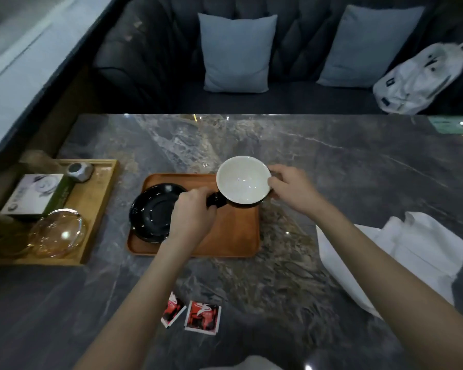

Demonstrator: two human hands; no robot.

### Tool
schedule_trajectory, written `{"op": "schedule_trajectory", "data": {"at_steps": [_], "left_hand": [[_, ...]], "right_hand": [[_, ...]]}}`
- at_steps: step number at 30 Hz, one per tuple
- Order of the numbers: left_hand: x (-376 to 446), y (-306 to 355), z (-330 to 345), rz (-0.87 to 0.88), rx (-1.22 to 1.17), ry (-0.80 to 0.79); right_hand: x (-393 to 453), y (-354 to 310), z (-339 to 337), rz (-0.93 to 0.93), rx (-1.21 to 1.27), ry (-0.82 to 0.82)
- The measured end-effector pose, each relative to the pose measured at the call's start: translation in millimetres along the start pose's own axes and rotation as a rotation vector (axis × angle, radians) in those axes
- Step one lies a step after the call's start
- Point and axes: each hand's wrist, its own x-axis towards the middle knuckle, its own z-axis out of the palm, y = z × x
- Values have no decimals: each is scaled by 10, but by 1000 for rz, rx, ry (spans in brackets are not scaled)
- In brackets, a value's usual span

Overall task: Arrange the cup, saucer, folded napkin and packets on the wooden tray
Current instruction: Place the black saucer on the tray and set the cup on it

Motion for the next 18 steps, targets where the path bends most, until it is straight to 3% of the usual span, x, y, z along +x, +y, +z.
{"op": "schedule_trajectory", "data": {"at_steps": [10,18], "left_hand": [[-85,-569,-240,-241,-10,46],[-132,-1045,-231,-452,-39,-2]], "right_hand": [[251,-377,603,-126,1,-85],[484,-453,1210,-54,36,-236]]}}
